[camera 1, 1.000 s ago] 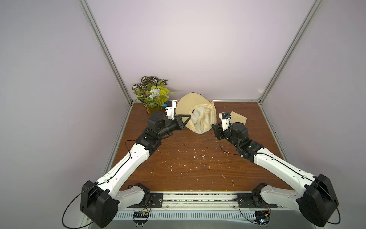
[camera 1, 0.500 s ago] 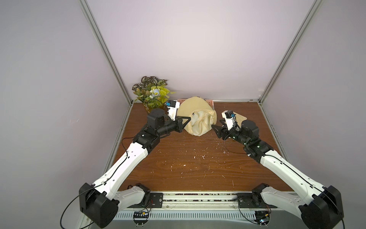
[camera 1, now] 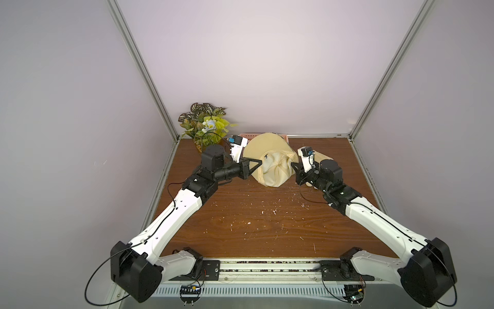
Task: Turn the baseball cap inside out
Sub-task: Turn over the baseball cap.
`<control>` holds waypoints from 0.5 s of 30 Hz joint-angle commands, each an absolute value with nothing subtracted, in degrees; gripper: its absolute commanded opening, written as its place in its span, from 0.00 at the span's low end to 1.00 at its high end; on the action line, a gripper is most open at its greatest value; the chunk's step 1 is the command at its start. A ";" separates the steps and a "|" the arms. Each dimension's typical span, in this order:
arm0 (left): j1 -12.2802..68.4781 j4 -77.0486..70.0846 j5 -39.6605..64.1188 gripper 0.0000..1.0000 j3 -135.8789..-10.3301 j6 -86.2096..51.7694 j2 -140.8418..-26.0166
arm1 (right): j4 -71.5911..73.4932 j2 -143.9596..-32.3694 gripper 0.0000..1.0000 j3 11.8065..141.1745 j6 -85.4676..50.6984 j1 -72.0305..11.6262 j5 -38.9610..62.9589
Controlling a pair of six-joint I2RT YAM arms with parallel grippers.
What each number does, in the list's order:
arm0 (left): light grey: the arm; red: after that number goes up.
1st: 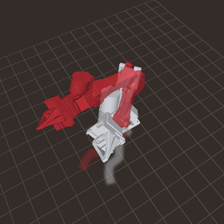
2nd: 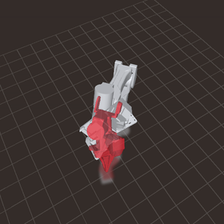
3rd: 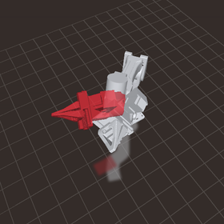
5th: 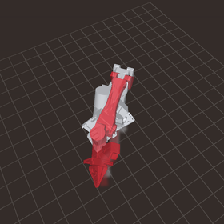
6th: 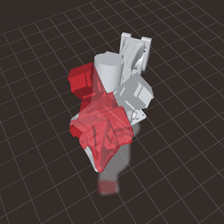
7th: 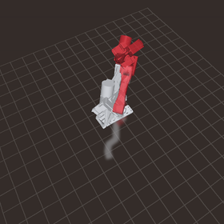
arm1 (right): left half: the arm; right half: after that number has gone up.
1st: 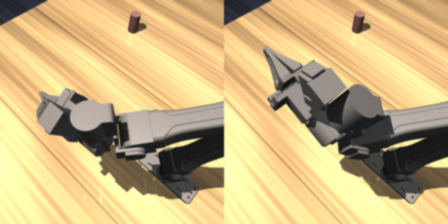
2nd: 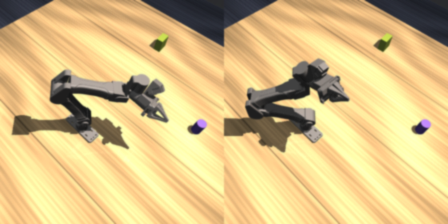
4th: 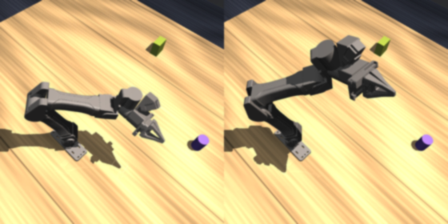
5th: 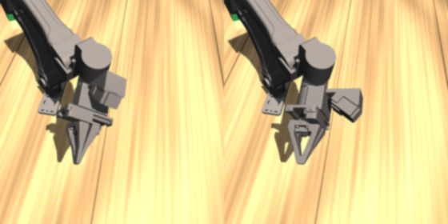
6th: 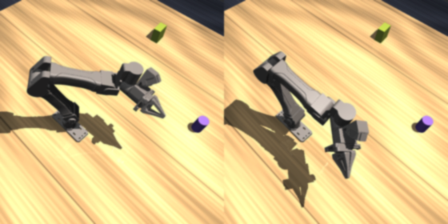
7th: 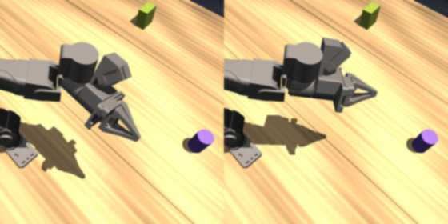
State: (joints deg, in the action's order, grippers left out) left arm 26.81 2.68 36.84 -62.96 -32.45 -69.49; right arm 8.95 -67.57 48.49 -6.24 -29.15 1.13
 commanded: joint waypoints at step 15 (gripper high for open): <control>26.54 -18.33 8.49 0.00 -58.54 -39.03 -66.75 | -18.85 -76.15 0.00 59.88 -12.04 -34.50 -10.78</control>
State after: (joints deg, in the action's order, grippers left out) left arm 27.20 -4.05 18.85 -57.91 -37.87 -69.80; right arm -7.38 -75.37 59.27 -13.47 -34.94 -12.12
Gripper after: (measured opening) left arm 0.069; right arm 0.053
